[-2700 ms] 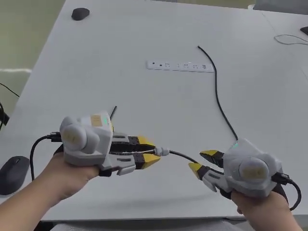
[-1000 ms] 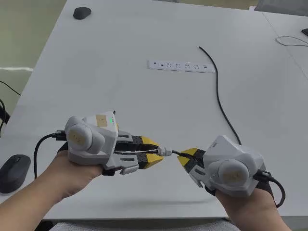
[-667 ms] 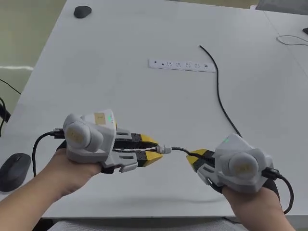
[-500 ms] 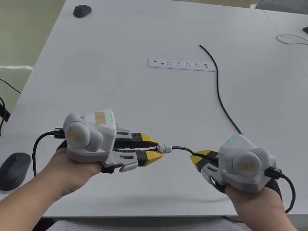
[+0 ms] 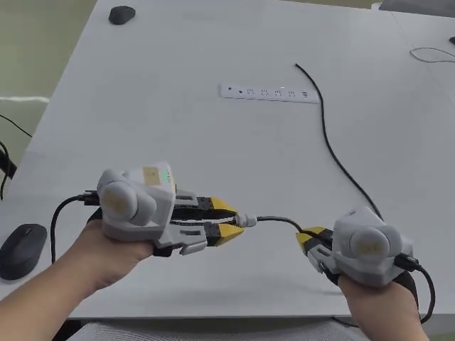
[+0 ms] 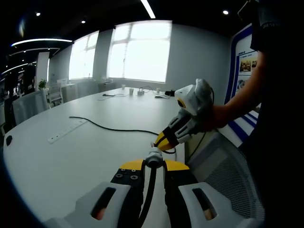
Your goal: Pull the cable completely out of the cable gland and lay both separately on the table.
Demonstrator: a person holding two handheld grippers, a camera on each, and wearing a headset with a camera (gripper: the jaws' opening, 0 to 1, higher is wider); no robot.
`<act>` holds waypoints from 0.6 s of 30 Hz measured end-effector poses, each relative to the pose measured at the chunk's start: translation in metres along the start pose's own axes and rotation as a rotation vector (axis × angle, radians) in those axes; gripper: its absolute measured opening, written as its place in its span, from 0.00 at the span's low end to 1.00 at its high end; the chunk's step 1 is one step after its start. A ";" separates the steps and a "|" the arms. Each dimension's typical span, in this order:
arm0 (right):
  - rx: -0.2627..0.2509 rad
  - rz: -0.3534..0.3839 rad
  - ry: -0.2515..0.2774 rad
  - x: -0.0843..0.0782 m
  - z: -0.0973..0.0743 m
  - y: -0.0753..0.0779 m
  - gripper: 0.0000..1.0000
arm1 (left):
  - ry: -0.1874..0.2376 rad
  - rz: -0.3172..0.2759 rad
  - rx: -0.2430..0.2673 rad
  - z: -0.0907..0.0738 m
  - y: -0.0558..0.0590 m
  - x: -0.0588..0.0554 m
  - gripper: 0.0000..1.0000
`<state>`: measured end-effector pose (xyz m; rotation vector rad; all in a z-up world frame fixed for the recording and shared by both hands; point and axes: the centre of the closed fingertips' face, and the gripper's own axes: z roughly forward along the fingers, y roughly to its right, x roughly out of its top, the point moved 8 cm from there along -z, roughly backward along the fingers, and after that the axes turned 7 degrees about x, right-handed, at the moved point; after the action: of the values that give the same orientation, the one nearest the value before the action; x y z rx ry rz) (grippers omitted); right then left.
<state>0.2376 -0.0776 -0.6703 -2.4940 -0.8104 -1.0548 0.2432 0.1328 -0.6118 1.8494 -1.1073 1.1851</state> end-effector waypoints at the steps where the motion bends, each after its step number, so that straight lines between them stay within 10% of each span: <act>1: -0.012 0.006 0.000 -0.001 0.001 0.002 0.00 | 0.000 0.002 0.000 0.000 0.000 0.000 0.15; 18: -0.021 0.012 0.029 -0.003 -0.004 0.004 0.00 | 0.006 0.003 0.011 0.000 -0.004 0.001 0.15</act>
<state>0.2358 -0.0836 -0.6697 -2.4919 -0.7787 -1.0974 0.2470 0.1337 -0.6111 1.8522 -1.1030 1.2000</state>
